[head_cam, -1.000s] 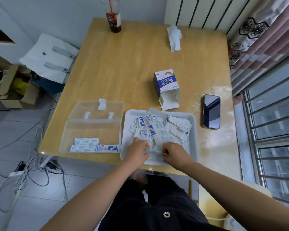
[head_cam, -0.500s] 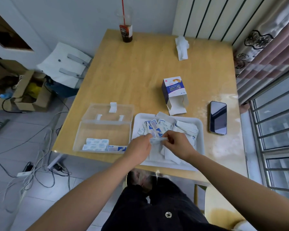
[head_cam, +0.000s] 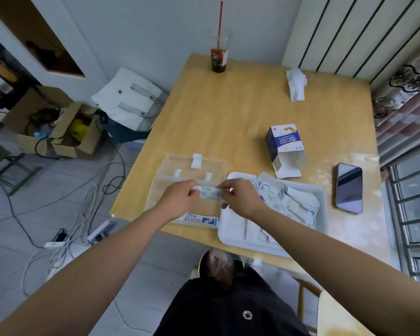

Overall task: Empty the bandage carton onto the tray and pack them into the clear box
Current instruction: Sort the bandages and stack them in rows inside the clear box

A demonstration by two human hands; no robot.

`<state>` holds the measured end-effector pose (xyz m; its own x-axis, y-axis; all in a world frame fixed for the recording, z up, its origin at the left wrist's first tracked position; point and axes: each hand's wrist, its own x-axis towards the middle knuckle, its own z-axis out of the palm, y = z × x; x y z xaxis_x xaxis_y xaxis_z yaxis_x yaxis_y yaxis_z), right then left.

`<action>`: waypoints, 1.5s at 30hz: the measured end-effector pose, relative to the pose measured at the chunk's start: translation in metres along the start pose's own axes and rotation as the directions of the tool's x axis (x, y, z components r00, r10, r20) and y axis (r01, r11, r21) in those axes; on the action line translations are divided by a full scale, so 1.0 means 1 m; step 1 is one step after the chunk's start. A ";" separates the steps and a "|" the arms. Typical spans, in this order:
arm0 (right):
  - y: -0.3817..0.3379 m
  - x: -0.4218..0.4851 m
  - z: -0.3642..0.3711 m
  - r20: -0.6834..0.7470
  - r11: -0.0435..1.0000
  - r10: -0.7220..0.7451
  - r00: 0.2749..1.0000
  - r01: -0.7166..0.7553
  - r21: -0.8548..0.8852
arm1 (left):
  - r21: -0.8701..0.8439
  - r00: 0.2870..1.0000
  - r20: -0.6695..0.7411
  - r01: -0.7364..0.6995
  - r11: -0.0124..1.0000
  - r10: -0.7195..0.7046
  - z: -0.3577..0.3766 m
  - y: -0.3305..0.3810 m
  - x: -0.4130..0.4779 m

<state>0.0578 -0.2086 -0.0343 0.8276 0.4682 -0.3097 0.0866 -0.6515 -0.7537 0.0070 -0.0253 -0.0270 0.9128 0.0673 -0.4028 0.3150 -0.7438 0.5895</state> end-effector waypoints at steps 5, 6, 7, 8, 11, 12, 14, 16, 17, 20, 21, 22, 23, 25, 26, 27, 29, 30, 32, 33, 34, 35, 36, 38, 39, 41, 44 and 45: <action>-0.016 0.020 0.023 0.081 0.967 0.157 0.984 -0.170 0.189 | -0.099 0.960 -0.228 0.140 0.985 -0.160 -0.026 -0.040 0.004; -0.020 0.023 0.030 0.116 0.957 0.183 0.976 -0.204 0.208 | -0.089 0.937 -0.285 0.186 0.979 -0.204 -0.029 -0.046 0.003; -0.024 0.026 0.036 0.145 0.947 0.207 0.968 -0.235 0.218 | -0.087 0.916 -0.323 0.223 0.971 -0.239 -0.032 -0.052 0.002; -0.027 0.030 0.043 0.173 0.940 0.229 0.958 -0.264 0.214 | -0.091 0.903 -0.339 0.248 0.964 -0.264 -0.033 -0.058 0.001; -0.032 0.042 0.065 0.243 0.928 0.302 0.922 -0.342 0.146 | -0.108 0.891 -0.320 0.303 0.947 -0.321 -0.032 -0.070 0.000; -0.031 0.045 0.072 0.249 0.922 0.324 0.913 -0.364 0.134 | -0.113 0.893 -0.310 0.307 0.945 -0.327 -0.030 -0.072 0.000; -0.026 0.052 0.083 0.226 0.902 0.364 0.904 -0.402 0.155 | -0.122 0.896 -0.308 0.296 0.948 -0.319 -0.026 -0.073 0.000; -0.024 0.060 0.094 0.179 0.894 0.386 0.905 -0.415 0.170 | -0.119 0.892 -0.314 0.303 0.946 -0.325 -0.026 -0.074 0.000; -0.024 0.063 0.099 0.160 0.906 0.379 0.912 -0.400 0.137 | -0.114 0.890 -0.315 0.309 0.944 -0.329 -0.026 -0.074 0.000; -0.027 0.065 0.111 0.152 0.939 0.340 0.928 -0.345 0.009 | -0.094 0.892 -0.325 0.300 0.949 -0.314 -0.027 -0.075 -0.003; -0.028 0.065 0.115 0.169 0.939 0.339 0.926 -0.345 0.004 | -0.092 0.894 -0.327 0.293 0.952 -0.307 -0.027 -0.076 -0.004; -0.027 0.065 0.118 0.174 0.938 0.340 0.924 -0.347 0.008 | -0.091 0.895 -0.330 0.285 0.954 -0.300 -0.027 -0.076 -0.005; -0.027 0.065 0.119 0.167 0.935 0.347 0.923 -0.354 0.013 | -0.090 0.896 -0.332 0.281 0.955 -0.295 -0.027 -0.077 -0.005; -0.027 0.065 0.121 0.138 0.938 0.341 0.930 -0.346 0.013 | -0.075 0.895 -0.335 0.287 0.955 -0.295 -0.027 -0.078 -0.006; -0.027 0.065 0.122 0.123 0.945 0.327 0.937 -0.328 -0.007 | -0.065 0.895 -0.336 0.287 0.956 -0.292 -0.027 -0.078 -0.006; -0.026 0.063 0.122 0.113 0.951 0.310 0.944 -0.307 -0.043 | -0.050 0.897 -0.340 0.284 0.958 -0.284 -0.027 -0.079 -0.006; -0.025 0.060 0.123 0.119 0.957 0.268 0.956 -0.249 -0.148 | 0.014 0.902 -0.358 0.265 0.964 -0.243 -0.027 -0.078 -0.008; -0.025 0.059 0.124 0.123 0.958 0.245 0.962 -0.220 -0.186 | 0.081 0.913 -0.359 0.238 0.968 -0.195 -0.027 -0.078 -0.009; -0.024 0.057 0.125 0.127 0.955 0.220 0.967 -0.187 -0.230 | 0.263 0.955 -0.296 0.113 0.958 -0.032 -0.025 -0.076 -0.012; -0.025 0.056 0.125 0.126 0.948 0.220 0.967 -0.182 -0.260 | 0.339 0.971 -0.235 0.031 0.940 0.052 -0.023 -0.075 -0.012; -0.025 0.056 0.124 0.119 0.939 0.222 0.968 -0.179 -0.294 | 0.384 0.978 -0.171 -0.042 0.922 0.116 -0.021 -0.074 -0.010; -0.025 0.055 0.123 0.108 0.930 0.221 0.969 -0.176 -0.323 | 0.404 0.982 -0.115 -0.092 0.910 0.150 -0.019 -0.073 -0.007; -0.026 0.055 0.122 0.098 0.924 0.218 0.971 -0.173 -0.342 | 0.416 0.986 -0.061 -0.118 0.902 0.158 -0.017 -0.073 -0.004; -0.024 0.054 0.120 0.116 0.922 0.230 0.966 -0.178 -0.345 | 0.450 0.990 0.054 -0.139 0.882 0.129 -0.011 -0.074 0.005; -0.024 0.055 0.120 0.138 0.928 0.238 0.961 -0.184 -0.324 | 0.470 0.989 0.100 -0.141 0.871 0.106 -0.008 -0.075 0.008; -0.021 0.055 0.118 0.162 0.944 0.245 0.956 -0.197 -0.265 | 0.498 0.982 0.177 -0.144 0.855 0.062 -0.002 -0.077 0.014; -0.020 0.055 0.114 0.170 0.964 0.232 0.958 -0.203 -0.172 | 0.536 0.966 0.257 -0.133 0.833 -0.011 0.002 -0.076 0.018; -0.019 0.053 0.112 0.175 0.968 0.227 0.958 -0.202 -0.149 | 0.550 0.962 0.272 -0.129 0.825 -0.031 0.003 -0.075 0.020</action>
<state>0.0382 -0.1043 -0.1009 0.7156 0.4052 -0.5690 -0.0011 -0.8139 -0.5809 0.0008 0.0301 -0.0809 0.7975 -0.0928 -0.5961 -0.0006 -0.9882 0.1531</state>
